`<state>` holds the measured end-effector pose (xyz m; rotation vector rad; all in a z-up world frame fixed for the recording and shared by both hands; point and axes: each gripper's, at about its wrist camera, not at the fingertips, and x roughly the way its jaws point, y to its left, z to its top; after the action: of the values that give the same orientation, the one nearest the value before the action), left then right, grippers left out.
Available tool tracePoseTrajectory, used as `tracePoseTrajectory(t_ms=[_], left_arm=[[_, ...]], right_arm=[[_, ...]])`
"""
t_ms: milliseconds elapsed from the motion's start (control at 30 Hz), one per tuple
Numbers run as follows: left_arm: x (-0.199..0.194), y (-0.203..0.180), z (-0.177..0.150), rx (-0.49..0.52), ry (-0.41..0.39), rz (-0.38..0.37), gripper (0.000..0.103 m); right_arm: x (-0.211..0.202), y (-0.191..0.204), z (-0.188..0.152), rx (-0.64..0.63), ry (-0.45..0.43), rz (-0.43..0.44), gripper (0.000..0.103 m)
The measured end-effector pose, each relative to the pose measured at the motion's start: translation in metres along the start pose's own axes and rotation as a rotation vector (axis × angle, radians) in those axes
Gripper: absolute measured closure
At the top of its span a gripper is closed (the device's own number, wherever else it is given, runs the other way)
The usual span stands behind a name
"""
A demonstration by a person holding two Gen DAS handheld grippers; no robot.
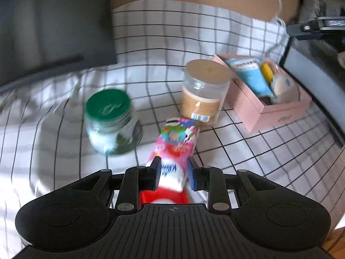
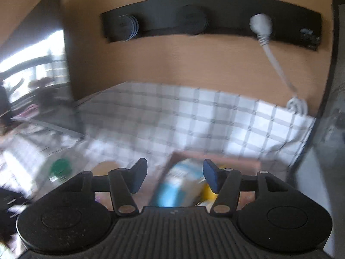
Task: Organize soft objects
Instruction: 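Withdraw both tools from the box toward the tissue pack and red sachet, then lower the left tool onto the pink Kleenex tissue pack and close on it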
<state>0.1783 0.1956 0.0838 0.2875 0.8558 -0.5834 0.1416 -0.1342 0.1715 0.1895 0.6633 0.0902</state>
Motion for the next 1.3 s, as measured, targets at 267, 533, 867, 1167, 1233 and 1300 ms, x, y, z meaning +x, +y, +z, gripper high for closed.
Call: tracePoseTrajectory(t_ms=[267, 533, 867, 1167, 1233, 1300], left_arm=[[0.000, 0.039, 0.006, -0.190, 0.018, 0.019, 0.073], [-0.043, 0.097, -0.027, -0.354, -0.078, 0.061, 0.074], [-0.047, 0.138, -0.067, -0.452, -0.098, -0.030, 0.074], [-0.047, 0.161, -0.082, -0.503, -0.112, -0.060, 0.074], [-0.048, 0.163, -0.083, -0.504, -0.110, -0.052, 0.074], [-0.047, 0.163, -0.084, -0.504, -0.103, -0.052, 0.074]], right_arm=[[0.026, 0.057, -0.073, 0.085, 0.224, 0.172, 0.045], [0.066, 0.176, -0.115, -0.004, 0.362, 0.276, 0.045], [0.112, 0.244, -0.135, 0.077, 0.494, 0.114, 0.030], [0.126, 0.281, -0.140, 0.081, 0.463, -0.043, 0.005], [0.128, 0.280, -0.138, 0.092, 0.458, -0.057, 0.005], [0.129, 0.278, -0.137, 0.099, 0.445, -0.056, 0.005]])
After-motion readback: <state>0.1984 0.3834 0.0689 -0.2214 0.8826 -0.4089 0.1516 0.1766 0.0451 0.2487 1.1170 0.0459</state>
